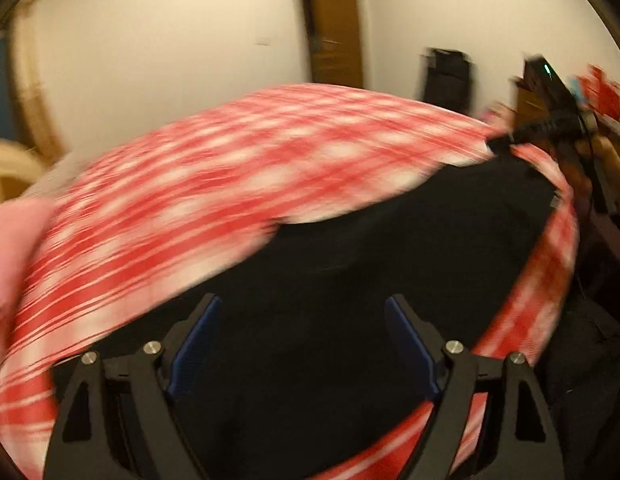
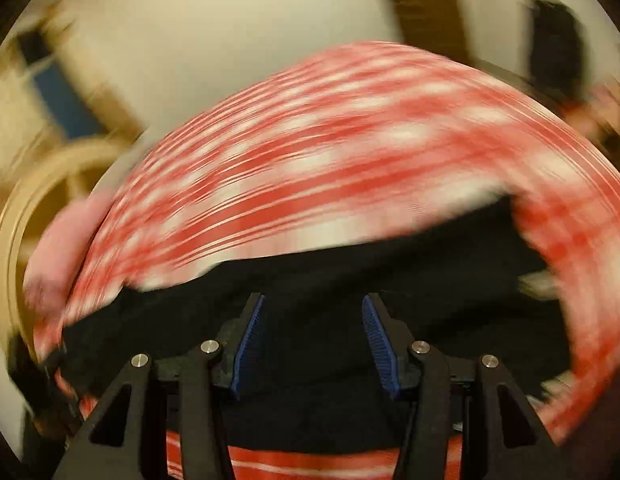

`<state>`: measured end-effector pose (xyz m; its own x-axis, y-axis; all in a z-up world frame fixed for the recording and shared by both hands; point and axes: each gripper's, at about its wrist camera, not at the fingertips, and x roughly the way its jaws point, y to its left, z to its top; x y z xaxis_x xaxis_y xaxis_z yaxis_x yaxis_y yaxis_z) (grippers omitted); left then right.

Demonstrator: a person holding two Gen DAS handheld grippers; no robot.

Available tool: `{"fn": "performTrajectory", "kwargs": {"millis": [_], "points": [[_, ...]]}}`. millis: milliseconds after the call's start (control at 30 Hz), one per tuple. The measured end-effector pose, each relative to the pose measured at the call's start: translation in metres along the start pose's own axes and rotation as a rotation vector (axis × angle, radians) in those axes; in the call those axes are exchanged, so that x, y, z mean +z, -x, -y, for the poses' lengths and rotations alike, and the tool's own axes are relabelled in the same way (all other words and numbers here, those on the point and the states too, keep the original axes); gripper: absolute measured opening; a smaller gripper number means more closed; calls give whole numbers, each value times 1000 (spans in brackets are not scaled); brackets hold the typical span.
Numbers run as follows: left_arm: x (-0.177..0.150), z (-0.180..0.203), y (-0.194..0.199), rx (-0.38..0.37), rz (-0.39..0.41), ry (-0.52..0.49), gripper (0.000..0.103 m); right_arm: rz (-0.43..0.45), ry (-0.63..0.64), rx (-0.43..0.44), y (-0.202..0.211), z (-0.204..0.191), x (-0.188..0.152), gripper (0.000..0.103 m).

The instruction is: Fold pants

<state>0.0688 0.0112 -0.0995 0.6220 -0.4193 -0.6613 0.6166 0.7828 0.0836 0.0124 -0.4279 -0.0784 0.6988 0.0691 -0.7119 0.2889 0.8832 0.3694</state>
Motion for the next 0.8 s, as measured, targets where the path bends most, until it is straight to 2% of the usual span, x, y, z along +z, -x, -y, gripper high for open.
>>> {"fn": "performTrajectory", "kwargs": {"millis": [67,133,200,267,433,633,667,767,800], "points": [[11,41,-23,-71,-25,-55,77,14,-108,-46,10,43,-2,52],[20,78,-41,-131,-43,-115,75,17,-190,-54,13,74,-3,52],[28,115,-54,-182,-45,-180,73,25,-224,-77,11,89,-3,52],[34,134,-61,-212,-53,-200,73,29,-236,-79,5,93,-4,52],[46,158,-90,-232,-77,-230,73,5,-268,-63,-17,99,-4,52],[42,174,-116,-237,-141,-249,72,-8,-313,-49,-49,98,-3,50],[41,176,-118,-231,-144,-253,72,0,-321,-54,-50,99,-3,47],[41,179,-118,-225,-131,-266,72,20,-325,-79,-53,100,-1,28],[42,179,-117,-227,-132,-260,71,25,-316,-86,-53,99,-1,17]]}}
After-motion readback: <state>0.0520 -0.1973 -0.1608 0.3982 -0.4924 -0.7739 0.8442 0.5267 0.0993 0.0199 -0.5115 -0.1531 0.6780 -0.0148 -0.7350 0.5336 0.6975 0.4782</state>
